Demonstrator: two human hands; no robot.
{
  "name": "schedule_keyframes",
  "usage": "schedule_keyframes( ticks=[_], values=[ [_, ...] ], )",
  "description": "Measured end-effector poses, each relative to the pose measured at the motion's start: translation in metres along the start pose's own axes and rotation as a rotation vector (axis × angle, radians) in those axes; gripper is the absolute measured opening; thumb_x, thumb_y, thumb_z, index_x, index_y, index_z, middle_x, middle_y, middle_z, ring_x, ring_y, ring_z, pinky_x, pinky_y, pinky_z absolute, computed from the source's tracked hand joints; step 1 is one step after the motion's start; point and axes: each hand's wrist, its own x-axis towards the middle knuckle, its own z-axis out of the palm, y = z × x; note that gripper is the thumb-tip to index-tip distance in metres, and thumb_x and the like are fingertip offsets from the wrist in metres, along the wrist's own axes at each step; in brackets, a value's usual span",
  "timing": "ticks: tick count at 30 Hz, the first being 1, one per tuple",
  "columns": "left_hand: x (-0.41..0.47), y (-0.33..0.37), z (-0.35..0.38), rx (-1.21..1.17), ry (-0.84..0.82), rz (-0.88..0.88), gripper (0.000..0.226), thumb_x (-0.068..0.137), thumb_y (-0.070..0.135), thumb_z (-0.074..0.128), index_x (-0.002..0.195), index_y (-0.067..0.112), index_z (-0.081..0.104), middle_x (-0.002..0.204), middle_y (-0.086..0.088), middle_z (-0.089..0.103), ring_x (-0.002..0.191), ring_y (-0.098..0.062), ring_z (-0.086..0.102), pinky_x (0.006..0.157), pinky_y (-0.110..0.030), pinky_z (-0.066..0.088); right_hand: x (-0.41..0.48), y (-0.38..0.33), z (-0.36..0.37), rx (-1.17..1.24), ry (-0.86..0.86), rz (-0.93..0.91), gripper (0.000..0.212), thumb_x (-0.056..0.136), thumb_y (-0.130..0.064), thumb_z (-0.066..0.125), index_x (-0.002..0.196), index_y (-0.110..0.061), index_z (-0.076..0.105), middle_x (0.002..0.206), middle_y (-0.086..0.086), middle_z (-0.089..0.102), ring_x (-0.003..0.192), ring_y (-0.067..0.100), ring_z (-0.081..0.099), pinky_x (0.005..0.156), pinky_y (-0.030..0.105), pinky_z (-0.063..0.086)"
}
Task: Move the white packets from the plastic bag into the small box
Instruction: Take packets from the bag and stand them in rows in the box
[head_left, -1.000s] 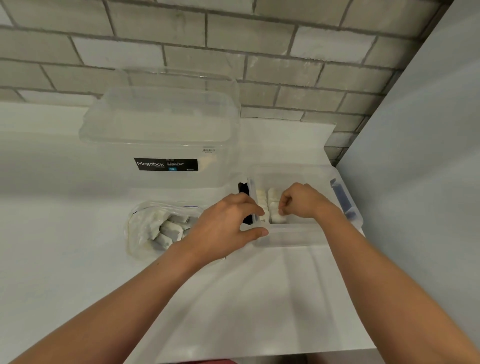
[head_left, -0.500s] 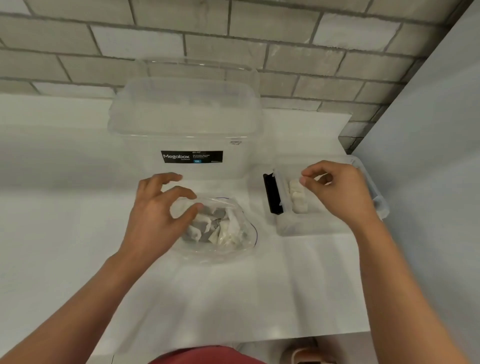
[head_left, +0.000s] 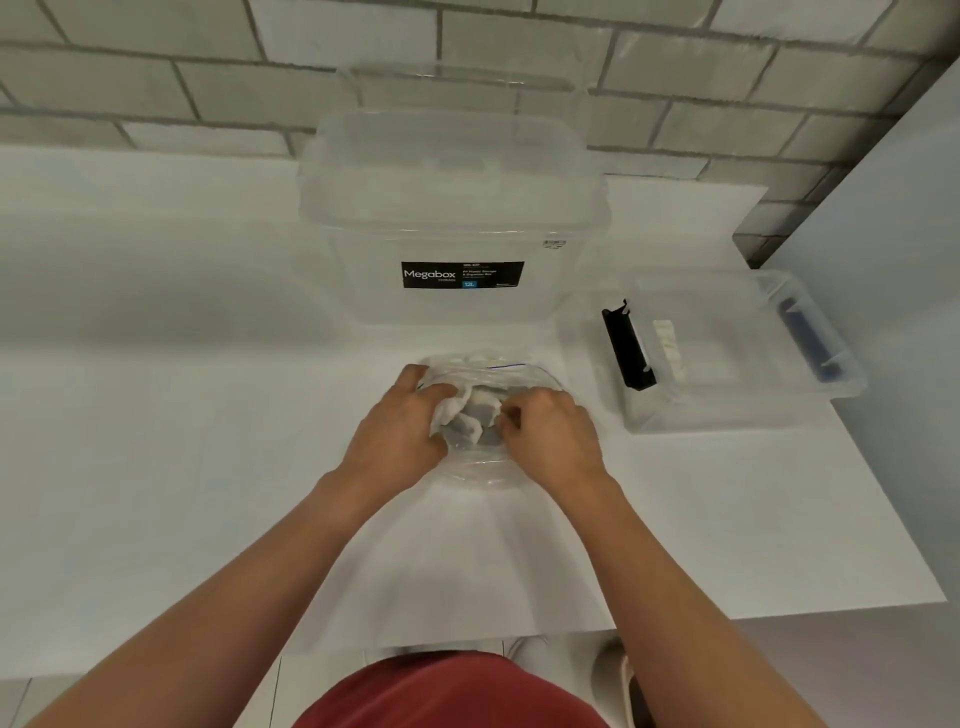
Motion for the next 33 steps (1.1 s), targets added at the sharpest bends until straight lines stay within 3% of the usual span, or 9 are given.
schedule_keyframes(
  ticks=[6,9,12,15,17,20,22,27,33],
  values=[
    [-0.002,-0.001,-0.005,0.096,0.103,0.152,0.056,0.073,0.012,0.073,0.125,0.031,0.063,0.144,-0.002,0.039,0.122,-0.027,0.043,0.078,-0.041,0.058,0.004,-0.016,0.007,-0.003,0.061,0.147,0.014,0.09,-0.032,0.061,0.081,-0.021,0.065,0.085,-0.002,0.067,0.08,0.027,0.065,0.061,0.029,0.041],
    [-0.006,0.007,-0.011,0.266,0.312,0.409,0.038,0.073,0.014,0.08,0.108,0.027,0.073,0.136,-0.006,0.055,0.111,-0.028,0.044,0.07,-0.035,0.054,0.0,-0.02,0.006,0.048,0.077,0.163,0.013,0.089,-0.031,0.06,0.082,-0.023,0.067,0.083,-0.003,0.069,0.079,0.028,0.065,0.06,0.03,0.043],
    [-0.001,0.011,-0.013,0.317,0.425,0.626,0.03,0.079,0.009,0.074,0.104,0.025,0.075,0.124,-0.004,0.064,0.101,-0.024,0.047,0.073,-0.033,0.049,-0.008,-0.02,-0.002,0.06,0.117,0.12,0.015,0.092,-0.026,0.057,0.097,-0.025,0.071,0.089,-0.002,0.074,0.083,0.029,0.067,0.068,0.033,0.05],
    [0.006,0.012,-0.018,0.289,0.404,0.773,0.029,0.086,0.009,0.057,0.105,0.021,0.075,0.118,-0.001,0.067,0.1,-0.021,0.049,0.071,-0.031,0.048,-0.023,-0.015,-0.01,0.036,0.211,0.052,0.012,0.093,-0.022,0.061,0.101,-0.024,0.07,0.089,-0.003,0.074,0.081,0.027,0.069,0.071,0.037,0.055],
    [0.011,0.012,-0.02,0.31,0.267,0.846,0.031,0.087,0.011,0.049,0.101,0.021,0.075,0.11,0.003,0.068,0.096,-0.018,0.053,0.063,-0.029,0.047,-0.031,-0.009,-0.015,0.01,0.274,0.032,0.011,0.093,-0.021,0.064,0.1,-0.024,0.071,0.088,-0.004,0.072,0.078,0.026,0.067,0.066,0.039,0.055],
    [0.022,0.015,-0.02,0.41,-0.081,0.702,0.029,0.088,0.012,0.056,0.105,0.03,0.071,0.108,0.011,0.063,0.099,-0.018,0.06,0.061,-0.03,0.049,-0.037,0.0,-0.019,0.04,0.358,0.032,0.013,0.093,-0.014,0.066,0.1,-0.021,0.075,0.084,0.001,0.068,0.071,0.028,0.064,0.06,0.04,0.052],
    [0.031,0.019,-0.018,0.464,-0.212,0.615,0.026,0.088,0.016,0.06,0.104,0.034,0.069,0.108,0.012,0.062,0.101,-0.017,0.059,0.059,-0.028,0.039,-0.038,0.003,-0.02,0.089,0.389,0.036,0.018,0.093,-0.009,0.066,0.103,-0.019,0.077,0.087,0.003,0.069,0.072,0.029,0.066,0.061,0.04,0.053],
    [0.049,0.019,-0.008,0.543,-0.288,0.594,0.018,0.085,0.019,0.059,0.093,0.032,0.069,0.083,0.007,0.062,0.082,-0.02,0.061,0.048,-0.023,0.018,-0.045,0.004,-0.021,0.14,0.371,0.071,0.027,0.092,-0.004,0.063,0.113,-0.016,0.074,0.096,0.006,0.07,0.084,0.03,0.068,0.071,0.043,0.056],
    [0.05,0.021,-0.018,0.42,-0.245,0.497,0.018,0.086,0.02,0.056,0.088,0.031,0.07,0.087,0.009,0.064,0.082,-0.018,0.061,0.053,-0.026,0.034,-0.048,0.01,-0.032,0.148,0.413,0.013,0.016,0.093,-0.007,0.065,0.099,-0.017,0.075,0.088,0.001,0.07,0.075,0.023,0.066,0.065,0.04,0.055]
  ],
)
